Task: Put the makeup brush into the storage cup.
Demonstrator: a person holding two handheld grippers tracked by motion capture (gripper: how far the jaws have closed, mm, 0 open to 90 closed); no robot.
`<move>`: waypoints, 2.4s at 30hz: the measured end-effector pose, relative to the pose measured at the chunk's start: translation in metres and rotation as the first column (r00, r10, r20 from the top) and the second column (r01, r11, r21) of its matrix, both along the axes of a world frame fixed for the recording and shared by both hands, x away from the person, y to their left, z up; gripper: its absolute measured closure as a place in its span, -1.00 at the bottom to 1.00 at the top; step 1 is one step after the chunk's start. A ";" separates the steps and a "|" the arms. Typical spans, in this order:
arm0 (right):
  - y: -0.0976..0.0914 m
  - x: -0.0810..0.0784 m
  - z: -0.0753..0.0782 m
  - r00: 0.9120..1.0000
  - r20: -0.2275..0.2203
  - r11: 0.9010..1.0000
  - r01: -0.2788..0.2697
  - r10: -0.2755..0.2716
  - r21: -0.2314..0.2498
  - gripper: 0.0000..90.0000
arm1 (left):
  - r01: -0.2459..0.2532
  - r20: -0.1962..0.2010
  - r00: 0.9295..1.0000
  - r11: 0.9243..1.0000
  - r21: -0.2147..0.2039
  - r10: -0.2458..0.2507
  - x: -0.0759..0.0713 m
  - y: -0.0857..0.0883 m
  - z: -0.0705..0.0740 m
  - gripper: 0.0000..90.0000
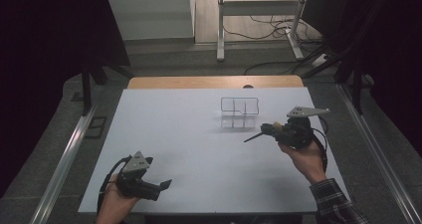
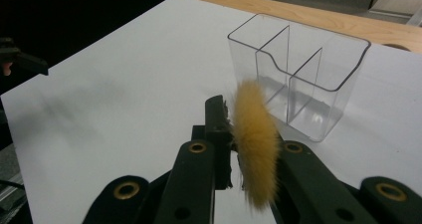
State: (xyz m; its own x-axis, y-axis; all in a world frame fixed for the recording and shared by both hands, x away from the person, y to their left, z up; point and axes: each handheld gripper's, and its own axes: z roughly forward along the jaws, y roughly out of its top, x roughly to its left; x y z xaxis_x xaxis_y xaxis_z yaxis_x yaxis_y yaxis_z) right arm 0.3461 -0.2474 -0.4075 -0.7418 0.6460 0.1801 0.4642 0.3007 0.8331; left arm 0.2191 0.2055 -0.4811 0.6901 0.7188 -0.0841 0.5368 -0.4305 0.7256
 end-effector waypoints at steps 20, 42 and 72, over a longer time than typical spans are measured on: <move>-0.009 0.020 0.009 0.999 0.014 0.999 0.033 -0.033 0.003 0.87 | -0.068 0.000 0.998 0.998 0.010 0.068 -0.006 0.020 -0.004 -0.95; -0.012 0.040 0.030 0.996 0.053 0.997 0.070 -0.071 0.014 0.87 | -0.130 -0.003 0.991 0.991 -0.004 0.130 -0.013 0.042 -0.008 -0.95; -0.010 0.082 0.043 0.990 0.069 0.992 0.122 -0.124 0.042 0.87 | -0.142 -0.003 0.990 0.990 -0.003 0.142 -0.014 0.046 -0.009 -0.95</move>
